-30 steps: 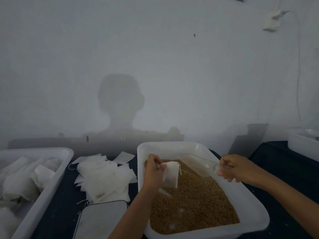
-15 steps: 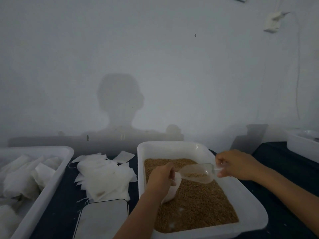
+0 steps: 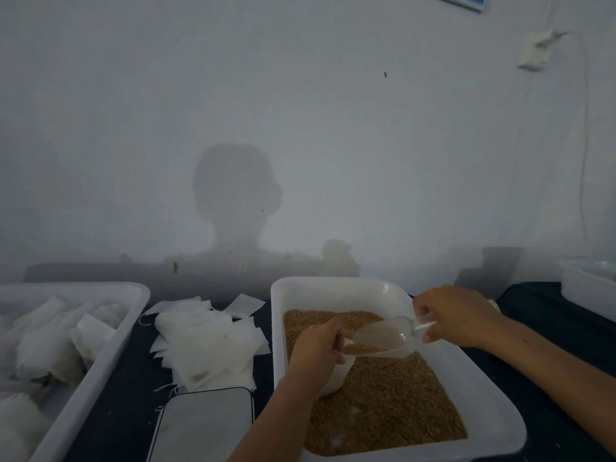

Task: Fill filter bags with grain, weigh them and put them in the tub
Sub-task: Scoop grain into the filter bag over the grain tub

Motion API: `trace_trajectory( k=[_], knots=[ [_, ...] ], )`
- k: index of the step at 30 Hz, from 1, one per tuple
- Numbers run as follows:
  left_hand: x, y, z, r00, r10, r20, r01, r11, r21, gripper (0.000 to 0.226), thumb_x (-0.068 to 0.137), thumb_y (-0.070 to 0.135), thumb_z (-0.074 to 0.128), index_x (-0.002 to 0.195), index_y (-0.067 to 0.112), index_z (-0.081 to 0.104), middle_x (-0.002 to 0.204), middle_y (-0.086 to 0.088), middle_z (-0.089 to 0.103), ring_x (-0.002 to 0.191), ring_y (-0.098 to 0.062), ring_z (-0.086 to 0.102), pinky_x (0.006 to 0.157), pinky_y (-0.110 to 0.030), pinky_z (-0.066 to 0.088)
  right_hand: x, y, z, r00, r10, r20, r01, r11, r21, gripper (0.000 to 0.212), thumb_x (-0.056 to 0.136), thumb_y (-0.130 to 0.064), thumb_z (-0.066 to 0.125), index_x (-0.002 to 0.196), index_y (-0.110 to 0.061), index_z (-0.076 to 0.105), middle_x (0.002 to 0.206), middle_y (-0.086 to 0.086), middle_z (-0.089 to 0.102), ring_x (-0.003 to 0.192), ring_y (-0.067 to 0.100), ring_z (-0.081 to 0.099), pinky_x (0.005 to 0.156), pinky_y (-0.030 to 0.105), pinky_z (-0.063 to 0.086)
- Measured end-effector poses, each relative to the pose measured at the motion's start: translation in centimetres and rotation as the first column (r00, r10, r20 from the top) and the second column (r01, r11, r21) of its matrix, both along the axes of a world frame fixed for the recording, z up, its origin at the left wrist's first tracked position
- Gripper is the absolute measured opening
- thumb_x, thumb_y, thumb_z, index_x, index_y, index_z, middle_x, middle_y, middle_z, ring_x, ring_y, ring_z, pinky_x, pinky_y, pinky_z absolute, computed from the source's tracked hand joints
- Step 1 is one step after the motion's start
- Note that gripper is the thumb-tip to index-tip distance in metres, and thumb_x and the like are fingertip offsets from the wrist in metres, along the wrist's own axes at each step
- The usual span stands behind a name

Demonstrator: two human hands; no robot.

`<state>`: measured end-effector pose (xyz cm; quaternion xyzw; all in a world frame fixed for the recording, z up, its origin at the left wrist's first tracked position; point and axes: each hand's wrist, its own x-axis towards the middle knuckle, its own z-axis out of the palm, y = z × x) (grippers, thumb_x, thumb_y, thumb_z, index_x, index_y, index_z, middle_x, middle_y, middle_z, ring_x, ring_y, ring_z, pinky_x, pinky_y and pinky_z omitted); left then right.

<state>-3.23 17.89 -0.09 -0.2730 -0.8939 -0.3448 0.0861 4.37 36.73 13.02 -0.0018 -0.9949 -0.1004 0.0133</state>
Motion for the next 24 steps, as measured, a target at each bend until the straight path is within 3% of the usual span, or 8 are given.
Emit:
trace_trajectory(
  k=[5, 8, 11, 14, 17, 19, 21, 24],
  knots=[
    [0.0, 0.0, -0.2, 0.998, 0.033, 0.056, -0.038, 0.994, 0.106, 0.035, 0.082, -0.001, 0.062, 0.069, 0.024, 0.04, 0.071, 0.009, 0.051, 0.058, 0.004, 0.047, 0.054, -0.011, 0.037, 0.5, 1.0, -1.1, 0.993, -0.043, 0.11, 0.062, 0.981, -0.182, 0.027, 0.082, -0.036, 0.069, 0.073, -0.028, 0.044, 0.082, -0.011, 0.054, 0.074, 0.006, 0.053, 0.057, 0.019, 0.036],
    [0.0, 0.0, 0.0, 0.988, 0.078, 0.13, -0.106, 0.969, 0.223, 0.041, 0.082, -0.007, 0.057, 0.068, 0.026, 0.037, 0.07, 0.007, 0.048, 0.059, 0.003, 0.043, 0.057, -0.014, 0.035, 1.0, 1.6, -2.8, 0.965, -0.093, 0.244, 0.211, 0.829, -0.518, 0.016, 0.089, -0.025, 0.063, 0.084, -0.015, 0.051, 0.08, -0.001, 0.063, 0.064, 0.005, 0.057, 0.055, 0.017, 0.044],
    [0.0, 0.1, 0.1, 0.98, 0.111, 0.165, -0.16, 0.932, 0.324, 0.037, 0.085, -0.006, 0.056, 0.07, 0.023, 0.037, 0.072, 0.002, 0.049, 0.065, -0.009, 0.043, 0.059, -0.023, 0.035, 1.4, 1.6, -4.7, 0.94, -0.136, 0.312, 0.316, 0.689, -0.653, 0.011, 0.095, -0.022, 0.054, 0.089, -0.014, 0.049, 0.077, 0.002, 0.06, 0.06, 0.008, 0.056, 0.054, 0.017, 0.046],
    [0.0, 0.1, 0.5, 0.974, 0.12, 0.192, -0.191, 0.891, 0.411, 0.034, 0.087, -0.001, 0.056, 0.071, 0.023, 0.038, 0.072, 0.004, 0.048, 0.064, -0.008, 0.043, 0.057, -0.019, 0.034, 0.4, 1.1, -7.0, 0.941, -0.186, 0.282, 0.322, 0.745, -0.584, 0.016, 0.098, -0.028, 0.047, 0.085, -0.019, 0.042, 0.075, -0.001, 0.051, 0.056, 0.006, 0.046, 0.052, 0.019, 0.039],
    [0.1, -0.1, 0.9, 0.973, 0.095, 0.211, -0.197, 0.82, 0.537, 0.029, 0.087, -0.001, 0.056, 0.074, 0.02, 0.041, 0.074, 0.005, 0.049, 0.066, -0.007, 0.044, 0.06, -0.019, 0.036, -0.9, 0.0, -9.5, 0.953, -0.203, 0.227, 0.289, 0.837, -0.465, 0.026, 0.102, -0.028, 0.035, 0.115, -0.009, 0.045, 0.099, 0.0, 0.052, 0.075, 0.006, 0.048, 0.058, 0.018, 0.038],
    [0.2, -0.3, 1.0, 0.975, 0.076, 0.21, -0.191, 0.772, 0.606, 0.024, 0.087, -0.002, 0.057, 0.078, 0.017, 0.044, 0.075, 0.003, 0.049, 0.069, -0.011, 0.044, 0.064, -0.025, 0.037, -1.5, -0.7, -11.0, 0.954, -0.191, 0.229, 0.268, 0.889, -0.372, 0.032, 0.102, -0.018, 0.028, 0.127, -0.006, 0.045, 0.127, 0.009, 0.051, 0.105, 0.016, 0.053, 0.084, 0.022, 0.044],
    [0.2, -0.3, 1.1, 0.978, 0.08, 0.194, -0.187, 0.752, 0.632, 0.023, 0.086, -0.002, 0.057, 0.08, 0.016, 0.045, 0.076, 0.002, 0.048, 0.07, -0.012, 0.043, 0.065, -0.026, 0.037, -2.1, -1.5, -12.5, 0.941, -0.227, 0.25, 0.287, 0.927, -0.242, 0.039, 0.1, -0.013, 0.029, 0.136, -0.006, 0.041, 0.144, 0.016, 0.037, 0.128, 0.026, 0.041, 0.105, 0.031, 0.034],
    [0.2, -0.3, 1.3, 0.984, 0.061, 0.169, -0.157, 0.745, 0.648, 0.023, 0.086, -0.002, 0.058, 0.081, 0.017, 0.045, 0.076, 0.0, 0.046, 0.069, -0.013, 0.042, 0.065, -0.026, 0.036, -2.5, -2.2, -13.7, 0.913, -0.275, 0.301, 0.336, 0.926, -0.172, 0.048, 0.099, -0.019, 0.036, 0.144, -0.006, 0.031, 0.154, 0.019, 0.019, 0.138, 0.032, 0.027, 0.114, 0.04, 0.024]
  ],
)
